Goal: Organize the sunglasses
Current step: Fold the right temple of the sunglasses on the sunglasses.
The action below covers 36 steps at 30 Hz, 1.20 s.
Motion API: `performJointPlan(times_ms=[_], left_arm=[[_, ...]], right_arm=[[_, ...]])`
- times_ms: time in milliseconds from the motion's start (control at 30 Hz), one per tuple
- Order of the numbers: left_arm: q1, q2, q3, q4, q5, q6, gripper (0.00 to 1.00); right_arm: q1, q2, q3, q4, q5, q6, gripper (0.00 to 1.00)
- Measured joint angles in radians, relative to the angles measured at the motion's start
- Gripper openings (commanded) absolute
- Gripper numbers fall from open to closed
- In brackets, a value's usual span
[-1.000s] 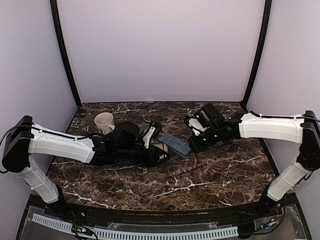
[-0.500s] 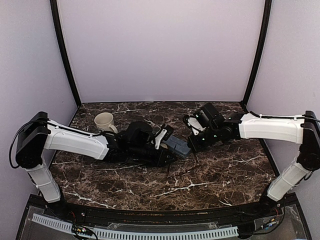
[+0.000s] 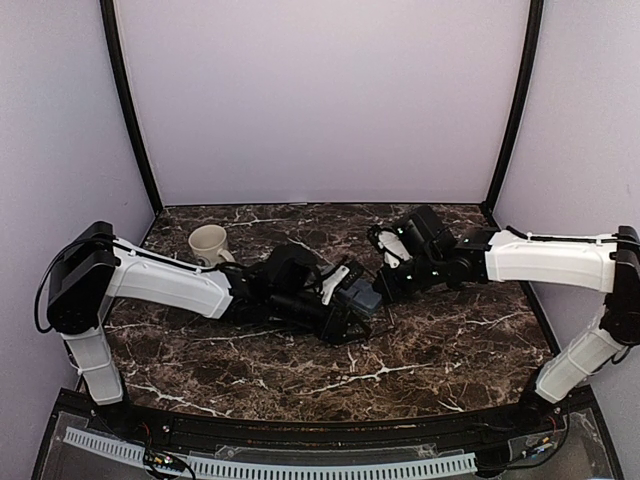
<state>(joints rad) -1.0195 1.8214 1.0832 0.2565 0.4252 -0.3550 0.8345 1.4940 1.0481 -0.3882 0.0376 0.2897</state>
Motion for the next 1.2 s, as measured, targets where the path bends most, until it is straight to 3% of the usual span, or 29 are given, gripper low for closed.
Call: performJointPlan(times_ms=[200, 300, 800, 1200], left_arm=[[0.000, -0.058, -0.043, 0.007, -0.095, 0.010, 0.91], [0.000, -0.092, -0.058, 0.011, -0.135, 0.016, 0.96], [-0.066, -0.133, -0.064, -0.071, -0.172, 0.140, 0.94], [-0.130, 0.010, 0.138, -0.279, -0.169, 0.282, 0.93]], right_arm=[[0.000, 0.000, -0.006, 0.000, -0.001, 0.000, 0.00], [0.000, 0.000, -0.006, 0.000, -0.001, 0.000, 0.00], [0.000, 0.021, -0.005, -0.005, 0.000, 0.000, 0.00], [0.001, 0.029, 0.005, -0.022, -0.001, 0.004, 0.00]])
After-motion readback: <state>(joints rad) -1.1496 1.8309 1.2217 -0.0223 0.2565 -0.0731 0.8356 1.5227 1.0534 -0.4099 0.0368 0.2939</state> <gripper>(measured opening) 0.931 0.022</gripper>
